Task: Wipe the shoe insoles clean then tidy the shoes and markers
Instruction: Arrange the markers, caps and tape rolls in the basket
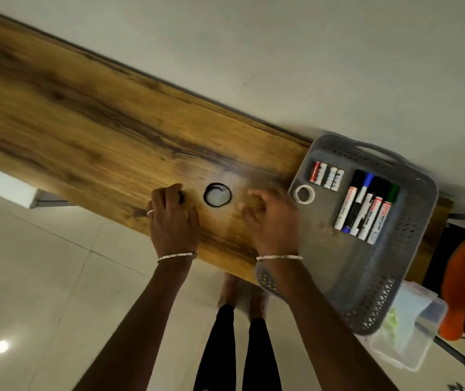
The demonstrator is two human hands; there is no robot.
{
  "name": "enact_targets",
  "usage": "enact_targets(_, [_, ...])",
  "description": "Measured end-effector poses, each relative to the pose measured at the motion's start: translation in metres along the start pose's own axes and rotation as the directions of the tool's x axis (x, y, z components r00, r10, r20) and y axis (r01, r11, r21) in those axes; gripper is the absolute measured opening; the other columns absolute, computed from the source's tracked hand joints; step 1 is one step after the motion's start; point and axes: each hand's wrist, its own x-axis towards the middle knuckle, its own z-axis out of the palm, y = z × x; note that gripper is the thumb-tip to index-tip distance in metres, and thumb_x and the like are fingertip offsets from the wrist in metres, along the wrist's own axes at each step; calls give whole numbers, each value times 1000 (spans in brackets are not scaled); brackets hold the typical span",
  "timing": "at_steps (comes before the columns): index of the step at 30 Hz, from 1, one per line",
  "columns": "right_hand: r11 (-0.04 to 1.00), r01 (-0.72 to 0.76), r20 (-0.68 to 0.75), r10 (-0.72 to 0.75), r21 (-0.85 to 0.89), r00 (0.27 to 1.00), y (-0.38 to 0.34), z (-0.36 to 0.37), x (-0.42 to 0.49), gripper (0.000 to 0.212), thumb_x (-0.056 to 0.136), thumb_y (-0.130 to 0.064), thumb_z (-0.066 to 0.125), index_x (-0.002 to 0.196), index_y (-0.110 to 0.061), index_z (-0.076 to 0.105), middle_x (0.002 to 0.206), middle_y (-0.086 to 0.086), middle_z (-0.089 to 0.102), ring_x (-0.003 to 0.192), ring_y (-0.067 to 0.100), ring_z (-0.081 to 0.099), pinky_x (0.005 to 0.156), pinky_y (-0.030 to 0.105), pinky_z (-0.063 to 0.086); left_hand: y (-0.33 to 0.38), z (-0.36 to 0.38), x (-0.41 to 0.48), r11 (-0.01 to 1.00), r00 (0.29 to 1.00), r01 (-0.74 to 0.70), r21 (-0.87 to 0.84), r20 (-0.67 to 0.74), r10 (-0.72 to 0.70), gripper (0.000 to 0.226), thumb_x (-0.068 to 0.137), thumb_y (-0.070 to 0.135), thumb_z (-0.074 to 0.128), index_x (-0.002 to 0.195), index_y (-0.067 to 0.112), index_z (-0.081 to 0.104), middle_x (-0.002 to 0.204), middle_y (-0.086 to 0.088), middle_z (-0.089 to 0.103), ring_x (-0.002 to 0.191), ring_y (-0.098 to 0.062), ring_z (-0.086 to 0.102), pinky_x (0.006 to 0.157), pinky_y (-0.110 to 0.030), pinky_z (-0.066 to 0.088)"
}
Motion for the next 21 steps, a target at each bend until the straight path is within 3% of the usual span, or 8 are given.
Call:
enact_targets(2, [989, -14, 167, 39, -148, 985, -9, 26, 7, 42, 79, -26, 76, 116, -10, 64, 115, 13, 62, 108, 33, 58, 89, 39, 46, -16, 3, 3, 993, 992, 100, 58, 71, -104, 61, 77, 7, 73, 133, 13, 52, 132, -15, 47, 111, -43, 53, 90, -53, 48])
enact_targets(4, [963, 10, 243, 59, -271, 968, -14, 48, 11, 57, 80, -34, 76, 129, -13, 56, 126, 13, 55, 118, 33, 51, 97, 39, 40, -28, 7, 5, 989, 982, 140, 54, 116, -146, 69, 77, 9, 75, 140, 17, 48, 141, -13, 42, 115, -43, 53, 94, -54, 47])
enact_targets(8, [910, 79, 262, 34, -407, 964, -14, 83, 15, 73, 82, -42, 73, 143, -17, 41, 136, 10, 46, 124, 30, 43, 100, 37, 40, -38, 12, 9, 986, 977, 167, -8, 132, -165, 67, 81, 12, 77, 142, 17, 49, 143, -11, 45, 115, -41, 56, 96, -51, 47])
enact_targets(12, [844, 163, 198, -69, -511, 978, -13, 101, 14, 65, 80, -39, 75, 135, -16, 47, 128, 12, 52, 117, 32, 47, 94, 38, 45, -40, 11, 13, 988, 987, 140, -61, 92, -134, 52, 85, 12, 74, 133, 17, 56, 131, -13, 56, 112, -41, 58, 94, -49, 46])
enact_targets(17, [927, 128, 252, -37, -353, 967, -17, 90, 20, 51, 82, -27, 73, 128, -15, 56, 122, 11, 58, 113, 33, 48, 93, 39, 42, -43, 5, 19, 986, 991, 124, -109, 55, -118, 43, 79, 14, 76, 120, 15, 63, 113, -13, 64, 100, -37, 62, 83, -42, 48])
enact_targets(21, [979, 93, 139, -68, -183, 988, -22, 55, 5, 48, 75, -21, 76, 120, -22, 60, 106, 8, 63, 98, 29, 55, 84, 37, 46, -26, -4, 9, 979, 1000, 19, -203, 9, -17, 45, 74, 14, 79, 117, 14, 66, 108, -11, 66, 91, -28, 65, 71, -31, 50])
